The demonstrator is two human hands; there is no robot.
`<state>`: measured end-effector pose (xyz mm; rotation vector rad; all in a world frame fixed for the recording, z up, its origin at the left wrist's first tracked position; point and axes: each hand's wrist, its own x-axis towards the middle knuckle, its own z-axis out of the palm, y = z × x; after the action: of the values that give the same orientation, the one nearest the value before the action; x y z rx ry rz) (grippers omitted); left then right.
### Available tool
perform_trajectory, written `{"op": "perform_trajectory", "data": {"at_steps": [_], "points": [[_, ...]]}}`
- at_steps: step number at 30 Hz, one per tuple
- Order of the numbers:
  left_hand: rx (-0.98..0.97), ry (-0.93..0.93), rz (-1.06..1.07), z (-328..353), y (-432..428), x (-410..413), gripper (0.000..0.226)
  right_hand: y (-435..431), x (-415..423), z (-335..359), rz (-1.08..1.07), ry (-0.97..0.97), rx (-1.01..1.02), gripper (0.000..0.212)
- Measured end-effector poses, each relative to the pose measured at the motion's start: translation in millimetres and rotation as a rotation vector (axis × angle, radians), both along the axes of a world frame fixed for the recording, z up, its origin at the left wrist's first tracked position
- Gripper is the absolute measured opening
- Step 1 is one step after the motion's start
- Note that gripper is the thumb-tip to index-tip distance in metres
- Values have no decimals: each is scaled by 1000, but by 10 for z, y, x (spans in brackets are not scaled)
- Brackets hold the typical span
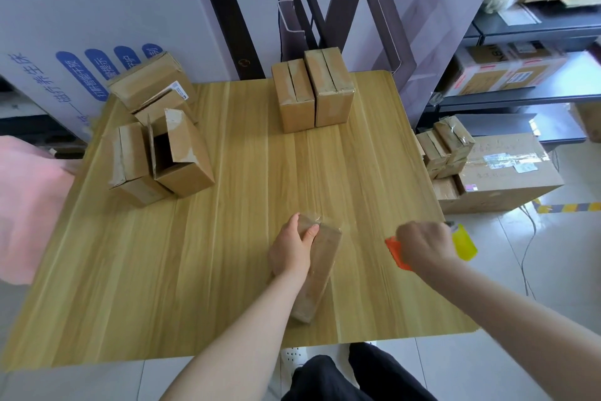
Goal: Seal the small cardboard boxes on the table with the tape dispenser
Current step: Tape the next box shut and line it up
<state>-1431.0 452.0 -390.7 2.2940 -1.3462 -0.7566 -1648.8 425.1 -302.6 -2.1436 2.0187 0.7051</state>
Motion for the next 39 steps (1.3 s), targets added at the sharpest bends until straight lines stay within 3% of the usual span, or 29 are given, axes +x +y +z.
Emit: {"op": "perform_trajectory", "data": {"at_steps": [5,8,13,17,20,22,25,28,31,34,37,39], "points": [[4,-7,92,7,-3,-132,54,113,-437,-67,-262,-68,-93,39],[67,106,258,39,-41,-279,51,95,-268,-90,-426,-328,-118,45],[44,521,626,33,-164,-534,40,83,84,-92,-636,-731,-268,56],[64,542,582,-11,-166,-511,49,74,309,-95,-908,-1140,-356,54],[34,610,544,-21,-103,-441,58,61,438,-126,-1146,-1287,-348,50],[-71,462,415,3,23,-383,62,34,458,-138,-1189,-1303,-329,50],[-438,24,6,40,201,-273,43,-12,416,-118,-1214,-1313,-306,49],[-603,-113,-364,73,115,-248,34,-51,332,-100,-1269,-1330,-295,45],[-317,-31,-489,196,-50,-304,41,-47,266,-106,-1333,-1364,-283,44],[-64,-39,-424,199,-204,-321,44,-21,224,-147,-1367,-1378,-294,46],[41,-207,-435,257,-350,-352,48,-3,192,-175,-1396,-1386,-292,48],[126,-224,-442,336,-439,-353,45,5,181,-180,-1395,-1398,-281,48]]}}
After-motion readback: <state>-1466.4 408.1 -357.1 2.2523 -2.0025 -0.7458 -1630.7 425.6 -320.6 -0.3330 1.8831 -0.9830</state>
